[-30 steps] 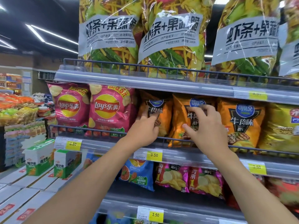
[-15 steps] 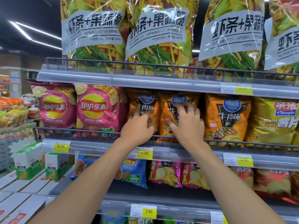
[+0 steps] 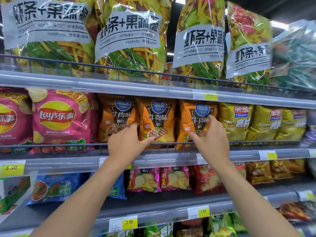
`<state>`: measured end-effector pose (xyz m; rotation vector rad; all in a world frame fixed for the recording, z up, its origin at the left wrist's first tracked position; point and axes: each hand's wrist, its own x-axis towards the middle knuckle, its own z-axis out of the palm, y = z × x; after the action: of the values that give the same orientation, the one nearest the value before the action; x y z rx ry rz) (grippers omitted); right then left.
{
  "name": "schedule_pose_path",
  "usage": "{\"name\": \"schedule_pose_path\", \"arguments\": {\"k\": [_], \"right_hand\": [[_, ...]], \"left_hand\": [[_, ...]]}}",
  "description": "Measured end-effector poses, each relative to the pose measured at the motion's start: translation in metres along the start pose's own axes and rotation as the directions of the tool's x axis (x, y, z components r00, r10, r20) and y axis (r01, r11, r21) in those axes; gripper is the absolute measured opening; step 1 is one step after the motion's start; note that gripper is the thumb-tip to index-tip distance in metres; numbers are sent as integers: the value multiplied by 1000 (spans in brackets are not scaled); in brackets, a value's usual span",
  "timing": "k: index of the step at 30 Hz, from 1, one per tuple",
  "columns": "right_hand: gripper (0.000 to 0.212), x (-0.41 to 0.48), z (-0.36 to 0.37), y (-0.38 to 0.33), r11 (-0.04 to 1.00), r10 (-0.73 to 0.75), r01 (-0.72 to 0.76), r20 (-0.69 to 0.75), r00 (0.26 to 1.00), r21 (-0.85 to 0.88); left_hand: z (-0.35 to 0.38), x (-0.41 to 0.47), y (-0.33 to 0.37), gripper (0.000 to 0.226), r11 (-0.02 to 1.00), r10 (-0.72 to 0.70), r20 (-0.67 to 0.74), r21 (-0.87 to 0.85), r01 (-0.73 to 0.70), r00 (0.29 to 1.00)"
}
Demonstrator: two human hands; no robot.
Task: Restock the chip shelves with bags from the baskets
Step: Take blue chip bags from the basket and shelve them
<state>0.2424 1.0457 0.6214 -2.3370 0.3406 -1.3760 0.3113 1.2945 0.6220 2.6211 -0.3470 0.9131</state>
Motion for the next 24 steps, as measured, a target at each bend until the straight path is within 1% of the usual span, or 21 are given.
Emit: {"name": "schedule_pose_path", "arguments": {"k": [2,4,7,10,11,12,15,16,18,20,24], "right_hand": [[105,10,-5,13,993,93,-84,108,990,-85],[112,20,-5,21,988,124,-107,161,979,-113],[112,29,0,23,989,121,-103,189,974,-104],[105,32,7,20,992,60,-34,212,975,-121],[105,33,8,20,992,48,-22,208,977,-124],[109,35,9,22,992,43,-19,200,979,-123],[132,42,8,34,992,58,-36,183,981,-118],[136,43,8,37,993,68,-48,192,979,-107],[136,45,8,41,996,75,-59,239,968,-72],[131,47,9,41,998,62,-51,289,955,-46],[121,52,13,41,999,43,-37,310,950,-23]], "left_hand": [[-1,2,8,73,999,-28,57,-24,30,998],[-2,7,14,74,996,-69,129,-41,74,989],[-2,16,19,71,991,-114,195,-49,126,974],[3,23,20,62,983,-162,211,-51,176,964],[4,24,20,61,980,-177,212,-47,191,961],[6,25,20,61,978,-191,210,-46,205,959],[7,25,22,64,970,-222,201,-56,238,954],[6,24,23,66,967,-232,202,-61,248,951],[5,23,27,69,960,-254,211,-65,273,944],[6,23,29,72,955,-268,214,-66,288,939],[11,25,29,59,944,-301,190,-78,320,934]]}}
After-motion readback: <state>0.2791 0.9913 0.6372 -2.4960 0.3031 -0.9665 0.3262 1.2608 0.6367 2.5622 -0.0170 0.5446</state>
